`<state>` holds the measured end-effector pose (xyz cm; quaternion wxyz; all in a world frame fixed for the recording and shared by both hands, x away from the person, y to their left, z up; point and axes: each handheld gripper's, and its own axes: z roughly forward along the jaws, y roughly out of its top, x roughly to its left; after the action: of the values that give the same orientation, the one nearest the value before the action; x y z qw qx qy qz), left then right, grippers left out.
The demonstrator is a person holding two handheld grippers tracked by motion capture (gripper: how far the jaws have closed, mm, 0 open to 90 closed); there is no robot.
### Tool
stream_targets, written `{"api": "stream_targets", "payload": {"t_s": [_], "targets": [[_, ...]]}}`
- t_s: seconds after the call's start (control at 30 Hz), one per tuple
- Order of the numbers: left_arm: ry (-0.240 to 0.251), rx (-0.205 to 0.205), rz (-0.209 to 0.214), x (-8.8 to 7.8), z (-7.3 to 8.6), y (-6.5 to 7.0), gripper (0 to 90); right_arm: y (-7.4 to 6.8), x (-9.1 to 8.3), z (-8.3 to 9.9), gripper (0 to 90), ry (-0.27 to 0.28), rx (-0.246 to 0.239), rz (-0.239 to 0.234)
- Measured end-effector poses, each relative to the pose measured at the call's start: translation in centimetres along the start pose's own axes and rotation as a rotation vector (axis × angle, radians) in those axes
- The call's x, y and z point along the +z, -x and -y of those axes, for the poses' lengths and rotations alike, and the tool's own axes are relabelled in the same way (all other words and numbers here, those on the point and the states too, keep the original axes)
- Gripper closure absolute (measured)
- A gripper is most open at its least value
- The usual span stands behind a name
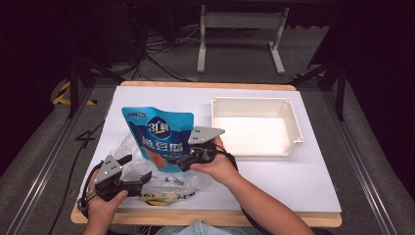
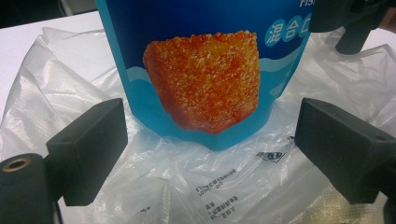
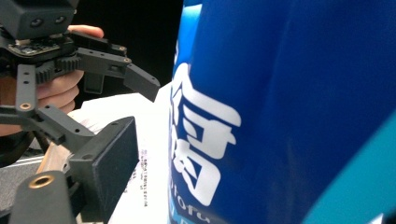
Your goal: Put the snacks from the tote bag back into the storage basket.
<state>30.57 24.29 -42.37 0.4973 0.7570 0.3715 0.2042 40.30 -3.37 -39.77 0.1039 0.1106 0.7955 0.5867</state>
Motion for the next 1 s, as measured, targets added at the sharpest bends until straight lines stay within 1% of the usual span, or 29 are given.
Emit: {"api": "stream_targets", "payload": {"t_s": [0.17, 0.3, 0.37, 0.47, 0.6, 0.63, 0.77, 0.9, 0.93, 1.0], "targets": [[-0.002, 0.0, 0.0, 0.0, 0.0, 0.0, 10.2, 0.2, 0.3, 0.3, 17.7, -0.008, 0.004, 0.002], [-0.004, -0.003, 0.001, 0.1, 0.0, 0.0, 10.2, 0.4, 0.6, 1.1, 26.7, -0.006, 0.004, -0.003], [-0.005, -0.006, 0.002, 0.1, 0.0, 0.0, 10.2, 0.4, 0.8, 1.7, 33.3, -0.005, -0.001, -0.003], [-0.004, -0.006, 0.003, 0.1, 0.0, 0.0, 10.2, 0.4, 1.1, 2.1, 34.7, -0.004, 0.006, -0.004], [-0.002, -0.004, 0.0, 0.0, 0.0, 0.0, 10.2, 0.4, 1.2, 2.0, 37.0, -0.009, 0.009, -0.003], [-0.001, -0.005, 0.0, 0.0, 0.0, 0.0, 10.2, 0.4, 1.1, 1.9, 41.9, -0.017, 0.011, 0.003], [0.001, -0.004, -0.001, 0.0, 0.0, 0.0, 10.2, 0.3, 1.0, 1.8, 48.3, -0.033, 0.015, 0.006], [0.003, -0.003, -0.005, -0.1, 0.0, 0.0, 10.2, 0.2, 1.0, 1.7, 50.9, -0.037, -0.005, 0.008], [0.003, -0.002, -0.005, -0.1, 0.0, -0.1, 10.2, 0.0, 1.0, 1.6, 51.9, -0.04, -0.019, 0.011], [0.003, -0.002, -0.006, -0.1, 0.0, -0.1, 10.2, 0.0, 1.0, 1.5, 52.2, -0.041, -0.02, 0.013]]}}
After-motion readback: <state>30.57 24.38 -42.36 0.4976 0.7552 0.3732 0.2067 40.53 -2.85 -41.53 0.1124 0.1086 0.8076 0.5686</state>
